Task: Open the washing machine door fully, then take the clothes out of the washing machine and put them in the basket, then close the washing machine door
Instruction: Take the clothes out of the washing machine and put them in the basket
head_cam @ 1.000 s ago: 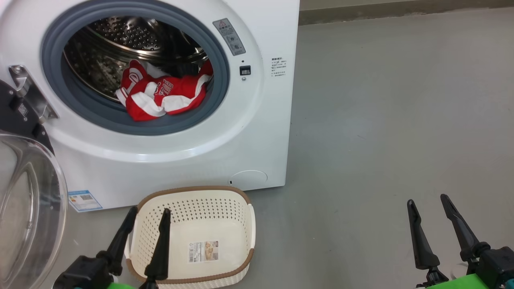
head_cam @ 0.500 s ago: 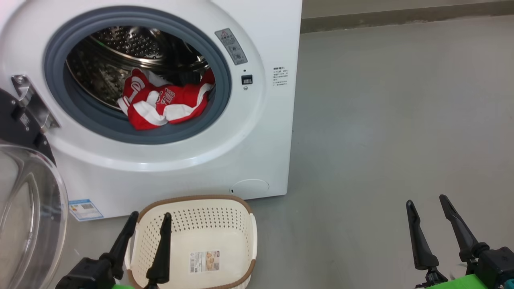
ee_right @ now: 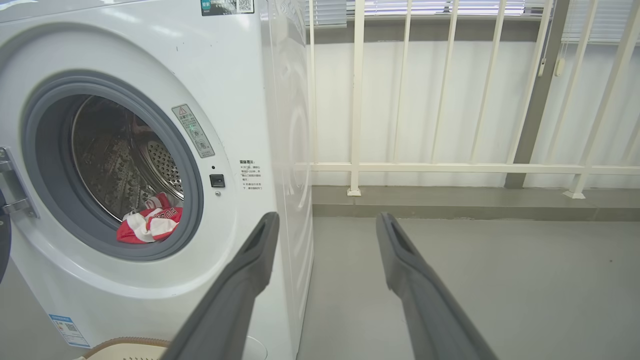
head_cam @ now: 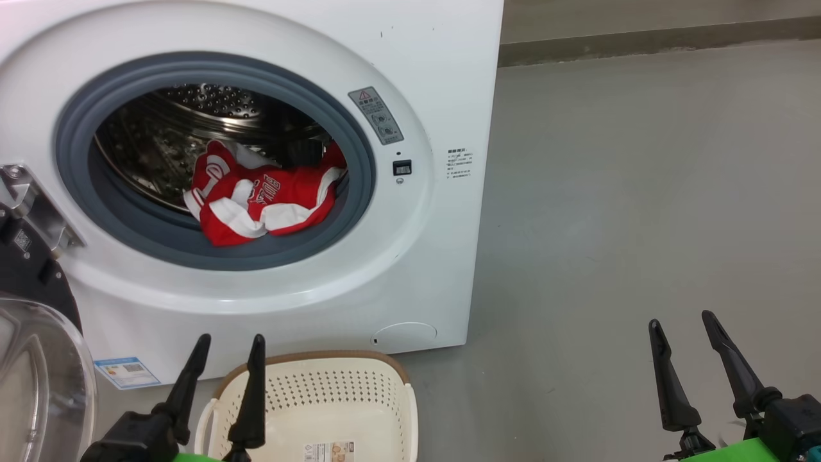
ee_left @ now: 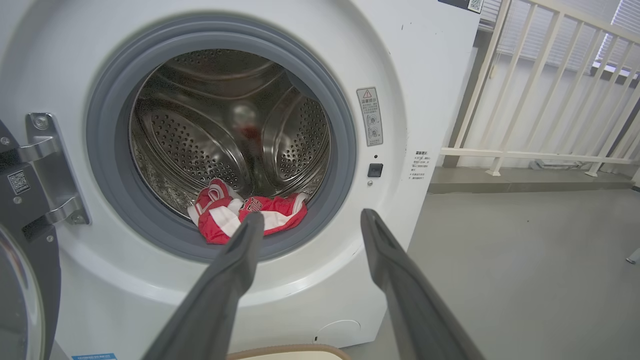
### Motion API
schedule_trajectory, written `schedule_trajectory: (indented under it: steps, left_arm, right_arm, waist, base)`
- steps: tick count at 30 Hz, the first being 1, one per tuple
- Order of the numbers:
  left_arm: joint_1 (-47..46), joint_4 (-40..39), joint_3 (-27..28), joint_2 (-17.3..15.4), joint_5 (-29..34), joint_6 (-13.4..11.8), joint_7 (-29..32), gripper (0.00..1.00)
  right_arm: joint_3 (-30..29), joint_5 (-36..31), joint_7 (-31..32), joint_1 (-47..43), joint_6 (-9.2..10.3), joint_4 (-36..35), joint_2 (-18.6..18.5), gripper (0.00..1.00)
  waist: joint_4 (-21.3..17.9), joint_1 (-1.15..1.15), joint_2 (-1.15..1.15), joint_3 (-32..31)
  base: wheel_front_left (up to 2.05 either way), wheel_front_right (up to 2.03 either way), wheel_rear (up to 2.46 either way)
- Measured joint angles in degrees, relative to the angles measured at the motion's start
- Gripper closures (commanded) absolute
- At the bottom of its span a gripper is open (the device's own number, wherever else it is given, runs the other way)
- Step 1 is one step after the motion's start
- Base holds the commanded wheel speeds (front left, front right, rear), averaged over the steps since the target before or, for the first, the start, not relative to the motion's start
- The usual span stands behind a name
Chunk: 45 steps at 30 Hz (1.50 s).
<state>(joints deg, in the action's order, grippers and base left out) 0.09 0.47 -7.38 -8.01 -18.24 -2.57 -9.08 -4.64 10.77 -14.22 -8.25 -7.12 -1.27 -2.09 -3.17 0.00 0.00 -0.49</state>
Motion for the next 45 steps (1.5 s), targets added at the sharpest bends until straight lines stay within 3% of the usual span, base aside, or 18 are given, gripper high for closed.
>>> schedule_trajectory:
  steps: [8, 30, 45]
  left_arm:
    - [0.3, -0.7, 0.4, 0.4, 0.1, -2.1, -0.1, 0.0]
    - [1.0, -1.5, 0.1, 0.6, -0.5, -3.5, 0.5, 0.0]
    - [-1.9, -0.8, -0.2, 0.8, 0.2, -4.7, -1.4, 0.0]
  right_arm:
    - [0.1, 0.0, 0.0, -0.1, 0.0, -0.4, 0.0, 0.0]
    - [1.1, 0.0, 0.0, -0.2, 0.0, -0.8, 0.0, 0.0]
    - [1.5, 0.0, 0.0, 0.5, 0.0, -1.6, 0.0, 0.0]
  waist:
    - [0.2, 0.0, 0.0, 0.3]
    - [1.6, 0.0, 0.0, 1.4]
    - [1.7, 0.0, 0.0, 6.2]
  base:
    - [0.04, -0.04, 0.0]
    - [0.0, 0.0, 0.0]
    - [0.0, 0.0, 0.0]
